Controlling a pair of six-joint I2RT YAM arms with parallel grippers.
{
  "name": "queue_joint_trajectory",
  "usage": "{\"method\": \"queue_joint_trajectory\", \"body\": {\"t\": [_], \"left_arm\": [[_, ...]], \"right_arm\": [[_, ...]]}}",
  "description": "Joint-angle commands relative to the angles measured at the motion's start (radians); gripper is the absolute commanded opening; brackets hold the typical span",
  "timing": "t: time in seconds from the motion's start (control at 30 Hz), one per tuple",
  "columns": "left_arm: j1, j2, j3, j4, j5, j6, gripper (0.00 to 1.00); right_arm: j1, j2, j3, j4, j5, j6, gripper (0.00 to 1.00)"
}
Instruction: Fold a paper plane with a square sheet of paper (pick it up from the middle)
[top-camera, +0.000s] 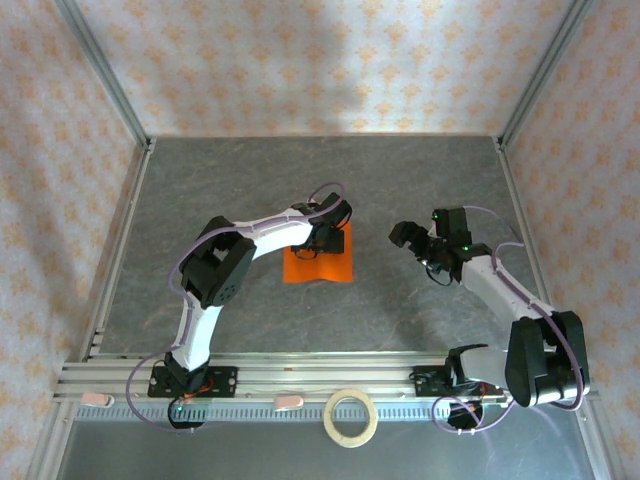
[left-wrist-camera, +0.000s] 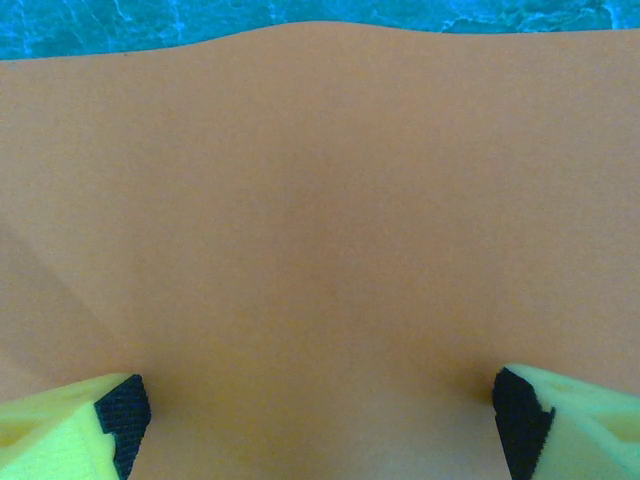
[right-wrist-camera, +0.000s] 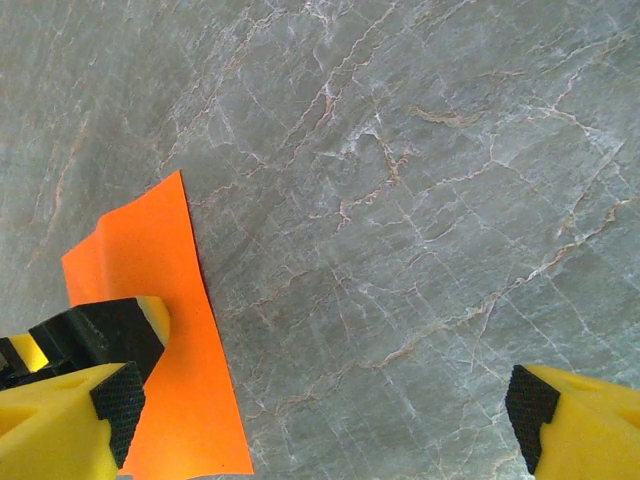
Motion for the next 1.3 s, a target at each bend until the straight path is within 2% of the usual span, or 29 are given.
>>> {"method": "queue_joint_trajectory", "body": {"t": [0.0, 0.07, 0.17, 0.23, 0.47, 0.63, 0.8, 1.0, 1.17, 1.27], "left_arm": [[0.001, 0.005, -0.040, -0.024, 0.054, 0.014, 0.83], [0.000, -0.006, -0.040, -0.018, 0.055, 0.016, 0.81], [0.000, -0.030, -0.047, 0.007, 0.064, 0.024, 0.71], [0.000, -0.059, -0.060, 0.035, 0.069, 0.023, 0.70], [-0.001, -0.165, -0.123, 0.153, 0.078, 0.010, 0.49], [-0.001, -0.181, -0.130, 0.176, 0.111, 0.000, 0.44], [-0.001, -0.256, -0.159, 0.272, 0.244, -0.020, 0.43], [0.009, -0.292, -0.205, 0.473, 0.492, -0.097, 0.43], [0.019, -0.275, -0.307, 0.689, 0.614, -0.216, 0.42], [0.030, -0.269, -0.364, 0.756, 0.623, -0.252, 0.42]], "right_arm": [[0.006, -0.018, 0.006, -0.011, 0.025, 0.013, 0.96], [0.005, -0.018, 0.007, -0.011, 0.025, 0.013, 0.96], [0.005, -0.018, 0.005, -0.007, 0.025, 0.015, 0.97], [0.005, -0.018, 0.005, -0.004, 0.022, 0.018, 0.96], [0.006, -0.018, -0.001, 0.008, 0.019, 0.033, 0.97], [0.004, -0.023, -0.003, 0.017, 0.024, 0.043, 0.97], [0.006, -0.040, -0.001, 0.017, 0.088, 0.067, 0.98], [0.005, -0.076, -0.009, 0.061, 0.137, 0.150, 1.00], [0.006, -0.121, -0.056, 0.191, 0.017, 0.158, 0.96], [0.005, -0.121, -0.075, 0.230, -0.023, 0.174, 0.93]]}}
